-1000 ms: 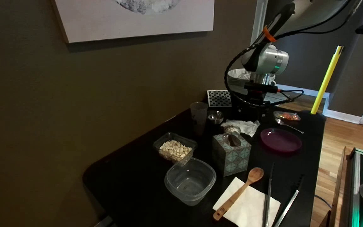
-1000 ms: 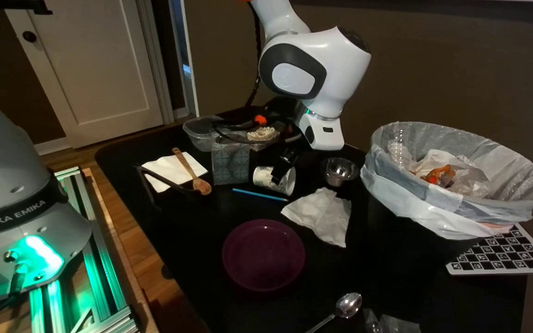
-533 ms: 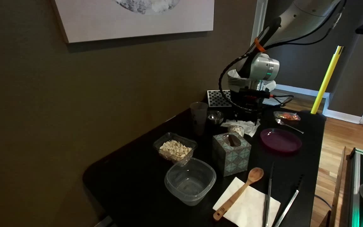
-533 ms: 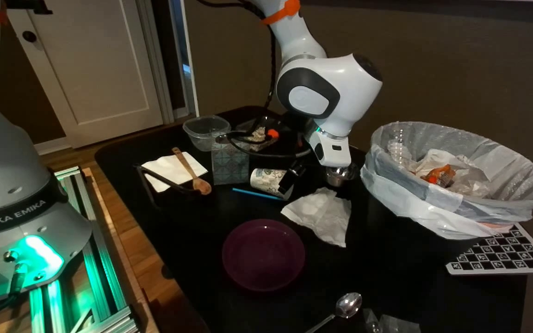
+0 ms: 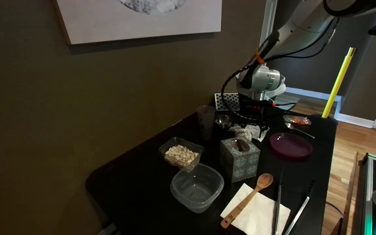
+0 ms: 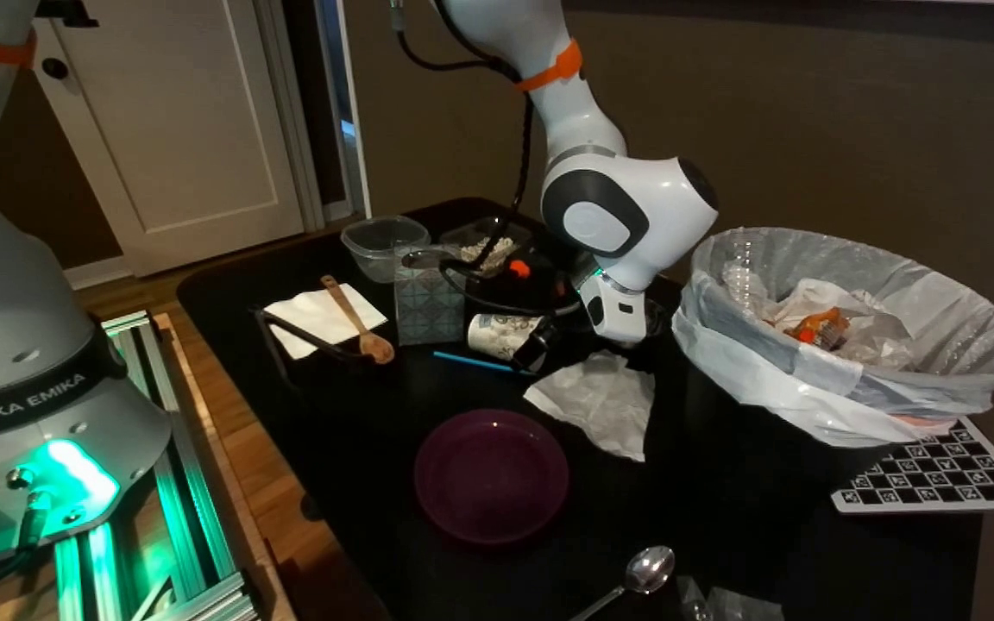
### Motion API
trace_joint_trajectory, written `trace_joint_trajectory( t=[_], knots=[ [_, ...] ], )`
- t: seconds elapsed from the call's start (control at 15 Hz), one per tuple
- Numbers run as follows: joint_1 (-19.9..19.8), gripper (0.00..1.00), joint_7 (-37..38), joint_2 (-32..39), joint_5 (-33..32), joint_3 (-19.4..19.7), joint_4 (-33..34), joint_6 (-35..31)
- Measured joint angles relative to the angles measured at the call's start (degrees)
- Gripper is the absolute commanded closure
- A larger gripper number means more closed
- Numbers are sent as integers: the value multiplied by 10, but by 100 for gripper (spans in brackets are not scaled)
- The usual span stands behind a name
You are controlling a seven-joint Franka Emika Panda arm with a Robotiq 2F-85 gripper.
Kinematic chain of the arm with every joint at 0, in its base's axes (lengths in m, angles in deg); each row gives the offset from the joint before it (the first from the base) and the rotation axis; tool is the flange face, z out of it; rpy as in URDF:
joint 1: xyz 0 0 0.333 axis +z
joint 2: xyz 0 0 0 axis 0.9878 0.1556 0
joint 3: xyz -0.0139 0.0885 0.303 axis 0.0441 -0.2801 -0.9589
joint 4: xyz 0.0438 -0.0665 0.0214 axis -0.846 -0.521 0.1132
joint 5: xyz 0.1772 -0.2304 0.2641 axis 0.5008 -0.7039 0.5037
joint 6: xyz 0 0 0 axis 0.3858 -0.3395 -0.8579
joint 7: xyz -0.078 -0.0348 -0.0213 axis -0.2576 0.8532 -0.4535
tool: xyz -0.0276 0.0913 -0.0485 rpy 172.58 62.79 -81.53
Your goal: Set the cup straight
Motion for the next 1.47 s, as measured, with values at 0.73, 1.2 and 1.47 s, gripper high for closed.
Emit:
trace_joint_trajectory(
  t=[0.73, 1.2, 1.47],
  knots=[
    [-5, 99, 1, -2, 15, -5, 35, 41],
    [30, 99, -35, -75, -22, -4, -38, -39],
    [70, 99, -37, -137, -86, -3, -125, -170]
  ],
)
